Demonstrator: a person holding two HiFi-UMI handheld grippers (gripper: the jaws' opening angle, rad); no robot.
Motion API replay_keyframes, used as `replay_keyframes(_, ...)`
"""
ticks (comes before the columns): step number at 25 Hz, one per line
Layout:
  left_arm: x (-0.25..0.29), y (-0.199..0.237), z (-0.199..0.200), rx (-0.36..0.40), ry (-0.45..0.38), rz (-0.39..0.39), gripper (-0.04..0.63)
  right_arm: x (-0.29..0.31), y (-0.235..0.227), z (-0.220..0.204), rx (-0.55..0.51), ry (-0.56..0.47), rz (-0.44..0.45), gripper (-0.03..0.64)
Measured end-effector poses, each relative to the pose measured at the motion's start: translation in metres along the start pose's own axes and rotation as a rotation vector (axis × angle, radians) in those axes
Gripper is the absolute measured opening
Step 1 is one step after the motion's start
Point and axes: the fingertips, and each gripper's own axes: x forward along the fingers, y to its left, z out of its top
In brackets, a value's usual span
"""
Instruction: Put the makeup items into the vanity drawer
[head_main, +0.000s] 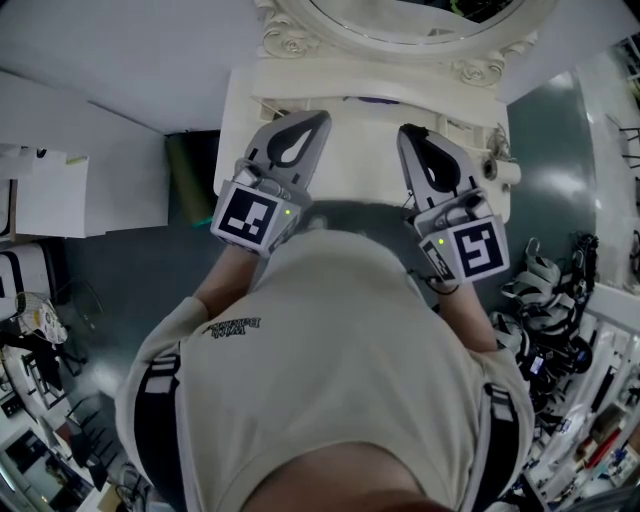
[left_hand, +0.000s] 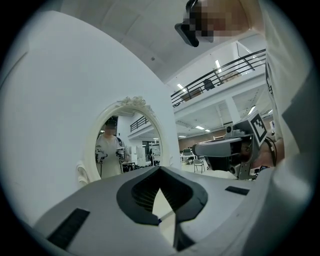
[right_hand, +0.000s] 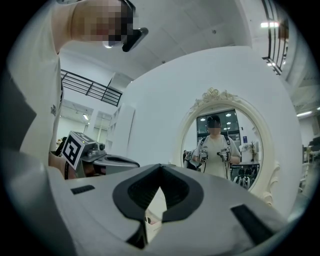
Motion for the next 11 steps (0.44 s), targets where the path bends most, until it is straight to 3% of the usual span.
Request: replay_keyframes(11,0.0046,-0.0007,-0.0096,0.011,0.007,-0.001,0.014,-0.0033,-0.0069,-0.0057,-0.005,0.015,-0.014,0.003)
